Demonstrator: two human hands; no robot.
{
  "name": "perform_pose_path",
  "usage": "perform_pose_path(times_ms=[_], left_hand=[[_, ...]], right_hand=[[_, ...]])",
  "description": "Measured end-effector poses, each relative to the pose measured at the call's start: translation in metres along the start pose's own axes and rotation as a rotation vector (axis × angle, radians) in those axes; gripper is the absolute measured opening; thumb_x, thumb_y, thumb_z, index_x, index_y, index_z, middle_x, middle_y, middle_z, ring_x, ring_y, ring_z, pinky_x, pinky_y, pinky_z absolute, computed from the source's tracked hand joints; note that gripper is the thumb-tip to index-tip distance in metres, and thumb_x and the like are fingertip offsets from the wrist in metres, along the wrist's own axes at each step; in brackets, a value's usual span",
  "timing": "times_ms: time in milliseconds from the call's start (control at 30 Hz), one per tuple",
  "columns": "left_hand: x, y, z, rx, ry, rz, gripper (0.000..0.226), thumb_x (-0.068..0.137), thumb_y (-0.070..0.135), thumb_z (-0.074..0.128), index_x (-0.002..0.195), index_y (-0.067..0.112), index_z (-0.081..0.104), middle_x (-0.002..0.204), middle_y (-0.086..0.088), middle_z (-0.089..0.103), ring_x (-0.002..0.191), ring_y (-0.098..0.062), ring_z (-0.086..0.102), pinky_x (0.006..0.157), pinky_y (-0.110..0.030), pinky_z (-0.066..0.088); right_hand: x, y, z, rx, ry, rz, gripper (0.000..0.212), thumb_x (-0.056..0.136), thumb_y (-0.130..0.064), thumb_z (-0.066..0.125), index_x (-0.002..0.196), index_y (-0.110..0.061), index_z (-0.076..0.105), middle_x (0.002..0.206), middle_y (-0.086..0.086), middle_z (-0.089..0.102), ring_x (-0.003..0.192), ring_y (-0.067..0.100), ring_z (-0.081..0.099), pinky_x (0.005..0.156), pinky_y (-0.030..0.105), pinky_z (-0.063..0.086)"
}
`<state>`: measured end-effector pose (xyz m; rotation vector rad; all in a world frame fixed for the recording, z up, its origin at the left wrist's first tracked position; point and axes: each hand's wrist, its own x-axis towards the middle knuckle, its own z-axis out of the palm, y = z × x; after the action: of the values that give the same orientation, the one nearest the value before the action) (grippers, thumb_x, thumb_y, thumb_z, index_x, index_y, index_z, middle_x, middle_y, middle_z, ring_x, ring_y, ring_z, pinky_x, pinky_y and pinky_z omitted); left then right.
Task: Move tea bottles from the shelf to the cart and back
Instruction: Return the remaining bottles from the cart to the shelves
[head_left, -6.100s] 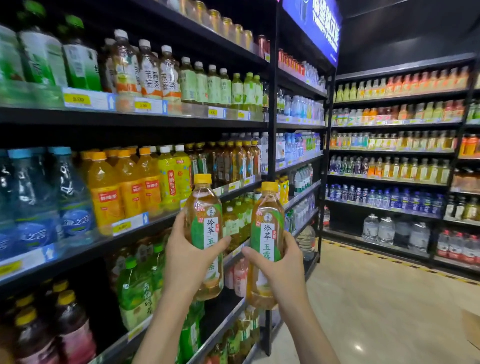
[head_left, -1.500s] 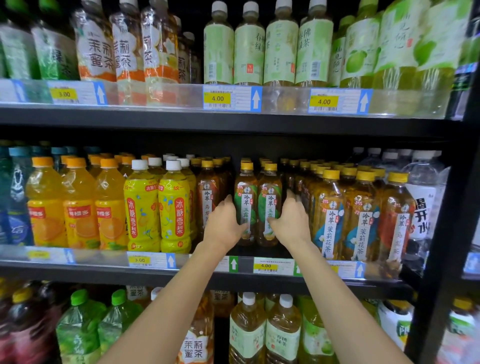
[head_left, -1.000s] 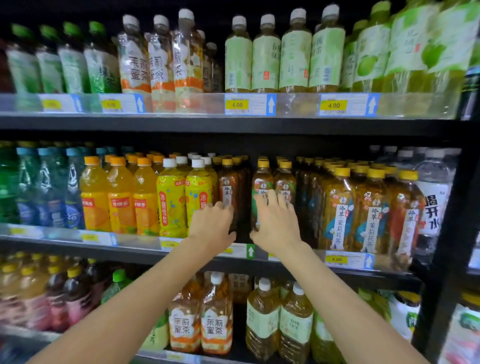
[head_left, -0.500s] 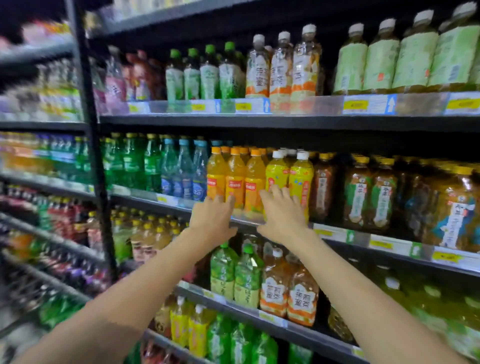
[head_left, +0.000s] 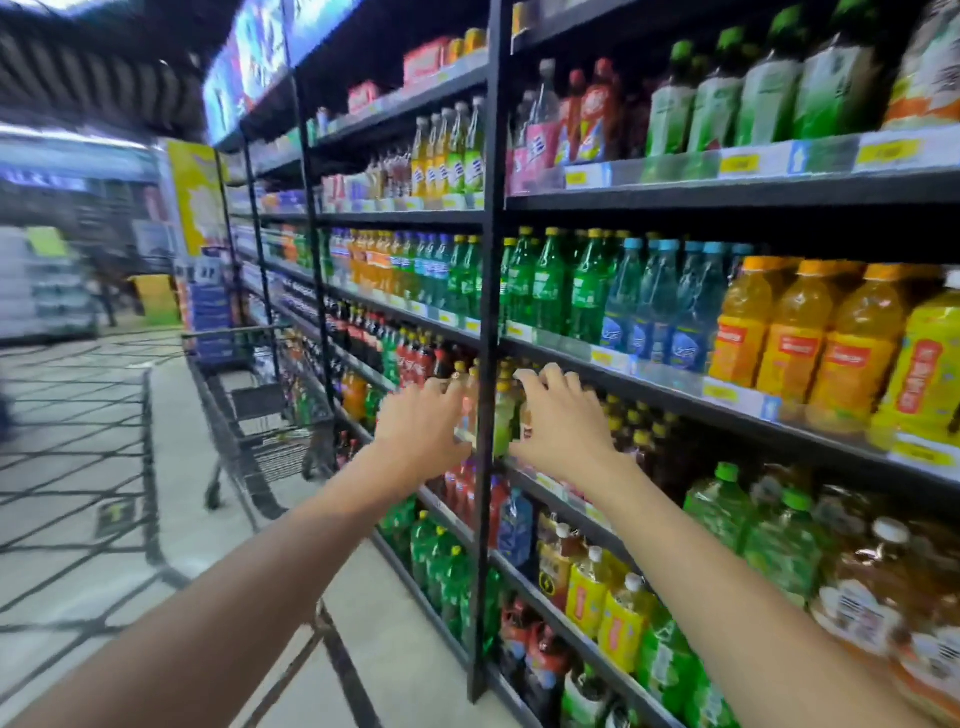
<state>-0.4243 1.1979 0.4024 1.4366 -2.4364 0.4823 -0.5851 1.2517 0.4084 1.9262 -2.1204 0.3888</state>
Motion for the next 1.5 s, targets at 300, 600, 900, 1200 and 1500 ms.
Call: perform_pose_path(times_ms=[300,600,900,1200,1500], left_hand=[[-0.012,-0.123,0.049,0.024,-0.093,-0.272,0.063,0.087,0.052,0.064,0.136,0.021,0.042,0.124,-0.006,0.056,0.115,-0.028,0.057,0.089,-0.041,0.052],[0.032,-0.230,0.098,0.146,-0.177,-0.428,0.067,0.086,0.055,0.066,0.139,0.019,0.044,0.123,-0.005,0.059,0.109,-0.024,0.060,0.086,-0.036,0.052],[0.082,-0.308,0.147,0.122,-0.222,-0.544,0.069,0.086,0.059,0.062,0.140,0.020,0.043,0.130,-0.006,0.056,0.120,-0.029,0.055,0.098,-0.044,0.049],[0.124,-0.408,0.201,0.150,-0.241,-0.618,0.064,0.087,0.055,0.061,0.137,0.021,0.044,0.123,-0.004,0.057,0.115,-0.028,0.057,0.086,-0.039,0.047],[0.184,-0.550,0.260,0.085,-0.213,-0.604,0.064,0.086,0.057,0.062,0.137,0.021,0.044,0.125,-0.004,0.057,0.117,-0.028,0.055,0.093,-0.044,0.050]], right_hand=[[0.079,-0.113,0.065,0.103,-0.099,-0.233,0.080,0.085,-0.043,0.071,0.148,-0.020,0.029,0.148,0.011,0.033,0.137,0.032,0.032,0.107,0.046,0.036],[0.198,-0.185,0.121,0.157,-0.174,-0.384,0.079,0.084,-0.045,0.069,0.148,-0.019,0.031,0.147,0.010,0.035,0.138,0.032,0.031,0.111,0.047,0.035],[0.296,-0.252,0.186,0.241,-0.279,-0.524,0.078,0.084,-0.035,0.072,0.148,-0.018,0.031,0.148,0.008,0.036,0.139,0.029,0.031,0.112,0.046,0.033],[0.384,-0.336,0.245,0.227,-0.285,-0.611,0.083,0.084,-0.038,0.073,0.152,-0.021,0.028,0.153,0.007,0.031,0.142,0.028,0.027,0.116,0.046,0.027],[0.498,-0.434,0.297,0.149,-0.281,-0.593,0.081,0.085,-0.041,0.071,0.150,-0.020,0.028,0.150,0.009,0.033,0.138,0.030,0.031,0.111,0.045,0.032]])
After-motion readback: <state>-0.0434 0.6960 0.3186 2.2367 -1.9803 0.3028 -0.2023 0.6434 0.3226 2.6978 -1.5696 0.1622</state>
